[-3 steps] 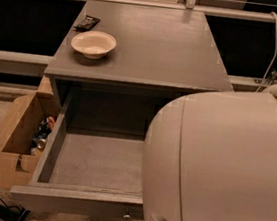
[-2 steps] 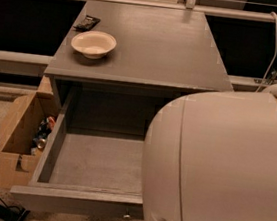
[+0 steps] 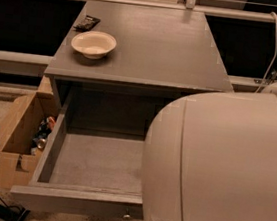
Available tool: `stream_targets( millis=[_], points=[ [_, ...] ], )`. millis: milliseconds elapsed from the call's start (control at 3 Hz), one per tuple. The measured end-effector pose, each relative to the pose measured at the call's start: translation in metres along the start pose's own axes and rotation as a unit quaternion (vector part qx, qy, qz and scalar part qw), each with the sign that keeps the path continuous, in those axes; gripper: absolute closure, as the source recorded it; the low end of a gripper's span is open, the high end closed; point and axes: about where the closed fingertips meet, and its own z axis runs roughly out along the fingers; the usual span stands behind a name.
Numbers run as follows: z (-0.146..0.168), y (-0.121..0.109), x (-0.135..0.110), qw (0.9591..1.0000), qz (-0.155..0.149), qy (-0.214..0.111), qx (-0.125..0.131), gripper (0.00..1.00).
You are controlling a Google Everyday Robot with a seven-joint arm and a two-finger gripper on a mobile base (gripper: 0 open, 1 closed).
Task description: Place rxbar blueberry into top drawer
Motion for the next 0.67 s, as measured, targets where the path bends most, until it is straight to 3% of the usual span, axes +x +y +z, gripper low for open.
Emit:
stream_targets(
  millis=[333,667],
  points=[
    [-0.025,0.015,-0.011,0.9991,-0.038,0.008,0.016,0.00],
    [-0.085,0.044,-0.023,0.9942,-0.099,0.031,0.031,0.00]
  ],
)
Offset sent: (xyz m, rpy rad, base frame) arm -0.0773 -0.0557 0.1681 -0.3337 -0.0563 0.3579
